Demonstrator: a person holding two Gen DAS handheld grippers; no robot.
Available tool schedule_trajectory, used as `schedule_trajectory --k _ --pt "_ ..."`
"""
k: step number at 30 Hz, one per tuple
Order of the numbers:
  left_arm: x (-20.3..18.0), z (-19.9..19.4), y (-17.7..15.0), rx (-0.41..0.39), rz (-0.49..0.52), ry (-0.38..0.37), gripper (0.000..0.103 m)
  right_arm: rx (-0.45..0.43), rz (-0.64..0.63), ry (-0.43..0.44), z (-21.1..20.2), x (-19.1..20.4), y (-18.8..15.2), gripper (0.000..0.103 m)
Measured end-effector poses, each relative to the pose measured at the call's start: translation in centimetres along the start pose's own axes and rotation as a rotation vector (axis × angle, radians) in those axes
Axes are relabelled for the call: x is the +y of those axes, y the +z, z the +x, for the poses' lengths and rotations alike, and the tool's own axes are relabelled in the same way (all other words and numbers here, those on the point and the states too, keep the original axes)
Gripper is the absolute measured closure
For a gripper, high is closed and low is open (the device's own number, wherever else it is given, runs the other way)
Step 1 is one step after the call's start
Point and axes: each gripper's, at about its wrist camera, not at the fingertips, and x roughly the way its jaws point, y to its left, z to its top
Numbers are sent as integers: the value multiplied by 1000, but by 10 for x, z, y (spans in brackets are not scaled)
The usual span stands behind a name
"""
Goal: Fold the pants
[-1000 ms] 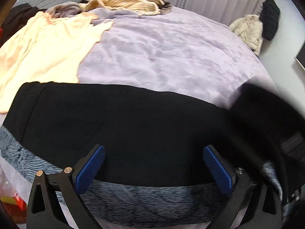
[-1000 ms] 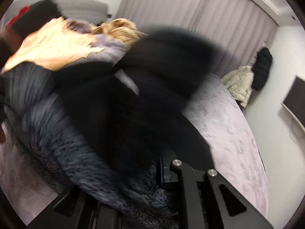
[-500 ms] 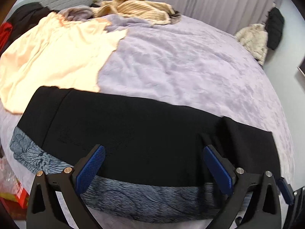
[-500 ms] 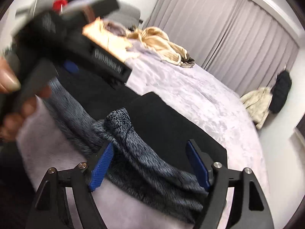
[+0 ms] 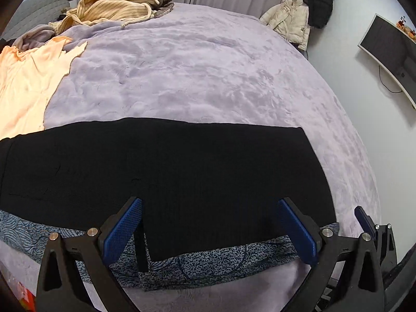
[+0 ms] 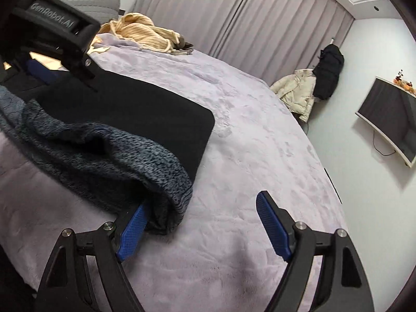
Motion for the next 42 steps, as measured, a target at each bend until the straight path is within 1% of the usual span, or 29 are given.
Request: schedule_trajectory --k 1,2,3,4,5,6,8,10,12,13,15,16,17,18,19,20,21,22,23,24,26,27,29,32,34,36,38,39,42 --pt "3 10 -1 16 7 27 0 21 -21 -13 9 5 4 19" --pt "8 28 -3 62 13 79 0 47 -47 -51 20 10 13 19" --pt "15 39 -6 91 4 92 0 48 -24 -105 10 3 8 19" --pt "22 45 -9 102 -22 55 0 53 28 -81 9 -8 6 19" --pt "28 45 -12 89 -39 27 0 73 72 -36 9 -12 9 19" --pt "28 44 -12 84 -31 25 0 95 89 -5 13 -16 6 19" --pt "22 42 -13 73 0 55 0 88 42 -2 6 -11 3 18" --pt "22 41 -15 67 -2 58 0 74 19 32 -6 -15 4 18" --pt "22 39 -16 64 -7 53 0 19 68 126 -31 -21 6 18" --pt "21 39 -16 63 -6 54 0 -38 110 230 -43 -29 11 17" --pt "20 39 -17 57 -6 61 0 -116 167 427 -58 -35 24 12" --pt "20 38 -17 52 -5 66 0 -132 179 502 -61 -31 29 10" --pt "22 37 -18 50 -4 67 0 -132 173 528 -58 -26 34 10" --pt "22 37 -18 49 -4 67 0 -113 159 533 -52 -18 39 10" --pt "23 35 -19 50 -3 64 0 -66 149 537 -39 -11 41 10" --pt "24 34 -21 51 -1 61 0 -14 162 565 -25 -4 40 10" --pt "24 34 -21 53 3 64 0 53 210 646 -4 -2 33 10" --pt "24 34 -23 53 9 68 0 91 236 700 8 -1 28 9" --pt "24 34 -23 52 18 64 0 122 238 711 19 -1 25 9" --pt "23 34 -24 49 27 66 0 128 237 719 21 -2 23 9" --pt "23 34 -25 43 28 66 0 103 244 755 15 -14 31 9" --pt "23 34 -25 42 23 65 0 65 248 753 10 -25 41 9" --pt "22 35 -25 37 20 75 0 -21 236 707 1 -40 60 9" --pt "19 35 -25 28 22 87 0 -13 199 679 23 -40 86 9" --pt "18 35 -26 29 16 81 0 15 205 702 50 -37 100 9" --pt "19 34 -26 32 19 76 0 75 230 767 81 -32 108 9" --pt "19 34 -27 32 28 72 0 157 230 759 114 -20 110 9" --pt "18 35 -27 32 32 73 0 217 224 751 128 -13 109 9" --pt "19 32 -26 35 29 70 0 203 198 715 121 -7 104 9"
